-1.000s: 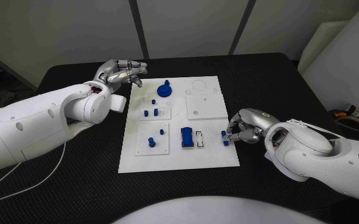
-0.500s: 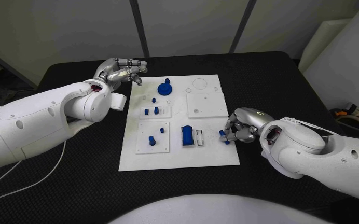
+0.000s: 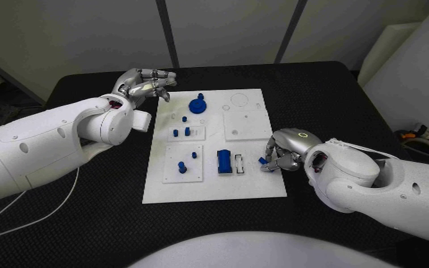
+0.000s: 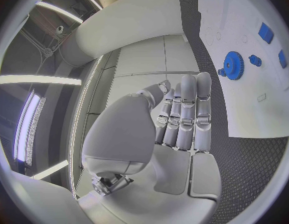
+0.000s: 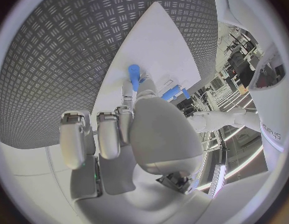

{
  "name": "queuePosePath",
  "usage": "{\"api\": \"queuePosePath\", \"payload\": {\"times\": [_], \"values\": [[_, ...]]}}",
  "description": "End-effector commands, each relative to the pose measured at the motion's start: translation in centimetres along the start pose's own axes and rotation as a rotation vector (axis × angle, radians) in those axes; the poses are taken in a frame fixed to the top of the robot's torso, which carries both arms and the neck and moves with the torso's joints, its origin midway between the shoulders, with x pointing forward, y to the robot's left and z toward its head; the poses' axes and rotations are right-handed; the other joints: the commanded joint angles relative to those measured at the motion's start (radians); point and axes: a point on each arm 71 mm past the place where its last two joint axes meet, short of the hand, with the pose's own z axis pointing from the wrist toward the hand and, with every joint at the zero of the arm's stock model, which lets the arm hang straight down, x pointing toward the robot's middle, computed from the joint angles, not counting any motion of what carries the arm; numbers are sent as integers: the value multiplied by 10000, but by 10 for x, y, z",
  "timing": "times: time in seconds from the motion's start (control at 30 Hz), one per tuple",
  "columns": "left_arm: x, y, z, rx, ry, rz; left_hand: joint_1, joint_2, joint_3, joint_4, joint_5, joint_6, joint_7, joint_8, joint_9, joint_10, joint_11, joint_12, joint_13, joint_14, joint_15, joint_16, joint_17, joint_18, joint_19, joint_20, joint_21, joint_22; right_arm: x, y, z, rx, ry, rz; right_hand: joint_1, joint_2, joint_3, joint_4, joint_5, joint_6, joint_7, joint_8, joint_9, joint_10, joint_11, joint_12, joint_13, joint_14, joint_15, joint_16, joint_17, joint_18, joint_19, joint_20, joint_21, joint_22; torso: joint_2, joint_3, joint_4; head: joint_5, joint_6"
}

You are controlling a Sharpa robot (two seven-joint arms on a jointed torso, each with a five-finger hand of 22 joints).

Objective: Assemble the parts on the task board

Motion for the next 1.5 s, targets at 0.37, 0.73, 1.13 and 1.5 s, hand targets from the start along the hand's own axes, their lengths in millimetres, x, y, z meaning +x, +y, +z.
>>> {"api": "queuePosePath", "payload": {"times": [0.37,0.73,1.13,1.5], "values": [[1,-1,0,70,69,15,9,129,-58,-25,-9,-63,-17,65,-19,-70,4,72,-14,-66,-5,27,-21,-176,-40,0,-41,-15,18,-5,-6,801,1123,142,864,691,996,-154,1008,-10,-69,-293,-66,60,-123,-19,-607,820,-117,124,1594,-151,1057,-124,33,2635,-4,-2,0,38,27],[2,-1,0,43,99,7,40,147,-45,-45,-3,-65,-18,73,-23,-75,2,86,-14,-71,-8,31,-28,-174,-39,-2,-40,-12,17,-6,-11,1267,1130,3095,689,598,1614,-7,1761,29,-67,-381,14,56,-117,-63,-614,826,-110,141,1626,-151,1057,-121,33,2635,8,-8,8,70,39],[3,-1,0,12,137,-4,54,150,-41,-57,-2,-69,-16,77,-26,-83,3,92,-15,-75,-9,33,-32,-173,-40,-3,-39,-11,7,7,-11,853,189,4921,182,348,1824,337,1074,89,-86,-398,108,138,-128,63,-527,842,-121,182,1685,-151,1057,-130,33,2635,9,-14,6,95,35],[4,-1,1,15,163,-14,54,151,-42,-60,-3,-75,-13,78,-29,-91,7,95,-17,-80,-8,33,-36,-174,-41,-3,-39,-10,6,20,-3,653,18,5322,-75,210,1865,497,1393,170,-112,-383,174,167,-146,105,-494,847,-132,196,1704,-151,1057,-138,33,2635,12,-4,8,106,25]]}}
